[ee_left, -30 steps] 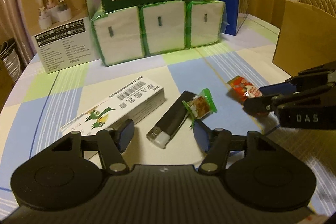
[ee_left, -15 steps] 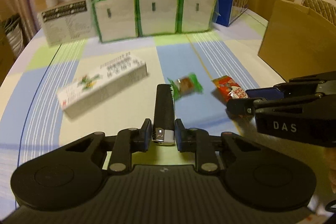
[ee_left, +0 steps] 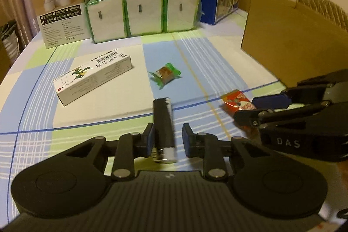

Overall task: Organize objects
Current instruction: 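Grasp the orange candy packet with the right tool while the left tool grasps the black lighter, then lift the lighter with the left tool while the right tool lifts the candy packet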

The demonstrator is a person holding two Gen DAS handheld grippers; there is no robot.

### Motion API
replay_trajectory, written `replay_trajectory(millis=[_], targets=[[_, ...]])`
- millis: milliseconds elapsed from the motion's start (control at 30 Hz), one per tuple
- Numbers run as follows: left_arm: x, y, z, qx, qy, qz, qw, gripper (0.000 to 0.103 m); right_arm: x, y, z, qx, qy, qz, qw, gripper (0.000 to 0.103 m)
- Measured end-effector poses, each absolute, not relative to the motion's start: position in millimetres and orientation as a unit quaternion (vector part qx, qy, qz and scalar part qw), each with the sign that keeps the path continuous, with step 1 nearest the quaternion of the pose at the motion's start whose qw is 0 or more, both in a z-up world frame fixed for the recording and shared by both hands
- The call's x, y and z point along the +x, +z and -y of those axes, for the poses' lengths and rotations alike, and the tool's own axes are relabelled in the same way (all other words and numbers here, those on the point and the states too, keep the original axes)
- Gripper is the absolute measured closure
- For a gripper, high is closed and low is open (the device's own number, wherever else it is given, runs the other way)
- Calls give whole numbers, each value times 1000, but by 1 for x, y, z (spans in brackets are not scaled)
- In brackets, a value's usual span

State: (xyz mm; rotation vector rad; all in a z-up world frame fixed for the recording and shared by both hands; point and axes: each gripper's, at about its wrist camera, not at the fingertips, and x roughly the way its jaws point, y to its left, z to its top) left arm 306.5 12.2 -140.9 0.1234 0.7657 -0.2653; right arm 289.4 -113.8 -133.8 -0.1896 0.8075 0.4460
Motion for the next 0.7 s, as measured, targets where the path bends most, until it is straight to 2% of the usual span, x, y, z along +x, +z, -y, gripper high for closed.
replay_trajectory(millis=[133, 200, 433, 567, 700], targets=[[310, -145, -13, 67, -123, -376, 916, 79, 293, -140, 114, -98, 225, -387, 889, 73], [311, -145, -14, 67, -122, -373, 917, 75, 295, -141, 115, -95, 226, -386, 889, 69], [316, -148, -17, 57, -123, -375, 917, 73, 299, -138, 117, -91, 229, -398, 883, 69], [317, -148, -14, 63, -129, -379, 914, 73, 301, -136, 118, -72, 219, -412, 882, 69], [318, -149, -13, 62, -132, -378, 914, 72, 303, -134, 114, -77, 214, -419, 879, 76]])
